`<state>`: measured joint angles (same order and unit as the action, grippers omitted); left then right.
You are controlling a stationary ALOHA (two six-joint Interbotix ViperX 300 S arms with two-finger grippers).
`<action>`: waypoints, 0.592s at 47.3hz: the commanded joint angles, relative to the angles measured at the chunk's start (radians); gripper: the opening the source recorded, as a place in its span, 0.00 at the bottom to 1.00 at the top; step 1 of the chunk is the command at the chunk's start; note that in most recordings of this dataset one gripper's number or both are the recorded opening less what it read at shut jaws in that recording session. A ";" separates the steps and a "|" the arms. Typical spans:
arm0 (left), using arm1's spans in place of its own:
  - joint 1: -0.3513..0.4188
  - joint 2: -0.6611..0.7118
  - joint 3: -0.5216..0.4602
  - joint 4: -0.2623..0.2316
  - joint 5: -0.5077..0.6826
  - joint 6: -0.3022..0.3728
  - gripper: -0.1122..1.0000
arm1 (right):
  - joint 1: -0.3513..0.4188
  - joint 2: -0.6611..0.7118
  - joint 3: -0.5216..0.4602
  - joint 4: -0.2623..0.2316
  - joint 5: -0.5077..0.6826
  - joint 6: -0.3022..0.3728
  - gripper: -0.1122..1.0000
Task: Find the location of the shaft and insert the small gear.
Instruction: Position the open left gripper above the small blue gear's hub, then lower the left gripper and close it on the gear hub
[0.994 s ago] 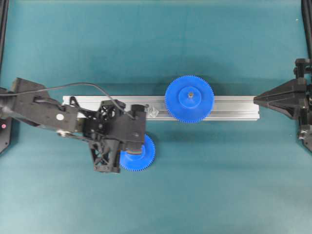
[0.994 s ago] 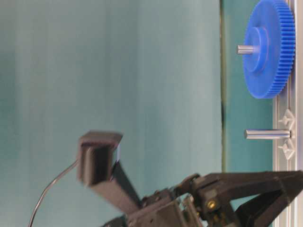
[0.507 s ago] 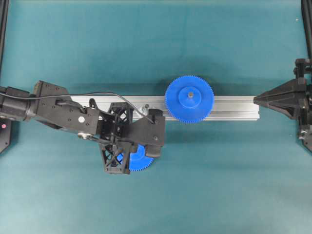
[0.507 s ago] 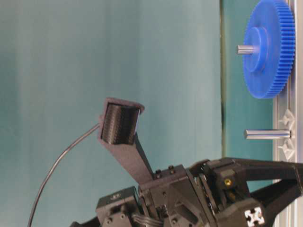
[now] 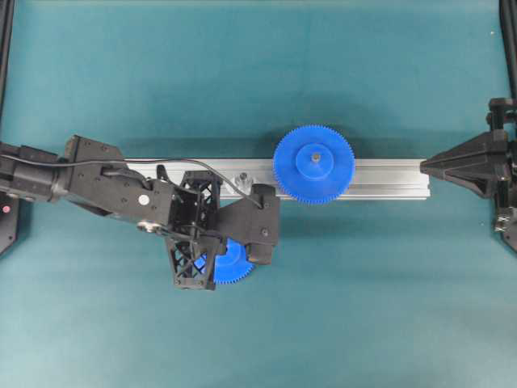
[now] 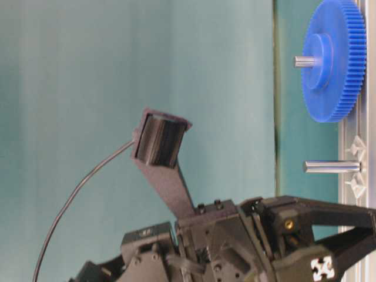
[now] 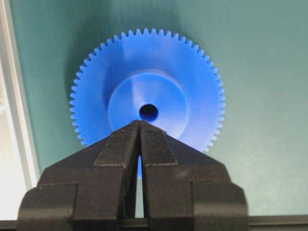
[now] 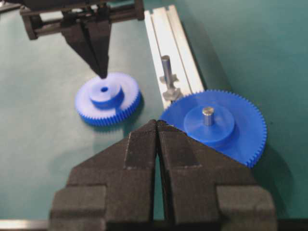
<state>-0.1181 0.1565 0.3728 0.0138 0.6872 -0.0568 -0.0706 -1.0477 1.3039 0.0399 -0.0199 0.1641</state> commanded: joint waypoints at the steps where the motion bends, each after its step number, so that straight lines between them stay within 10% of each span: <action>1: -0.008 -0.003 -0.043 0.002 0.015 0.002 0.10 | -0.003 0.006 -0.011 0.000 -0.003 0.009 0.11; 28: -0.008 0.038 -0.101 0.003 0.112 0.011 0.10 | -0.003 0.006 -0.008 0.000 -0.003 0.009 0.11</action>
<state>-0.1197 0.2163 0.2869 0.0153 0.8115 -0.0476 -0.0706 -1.0477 1.3054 0.0399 -0.0184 0.1641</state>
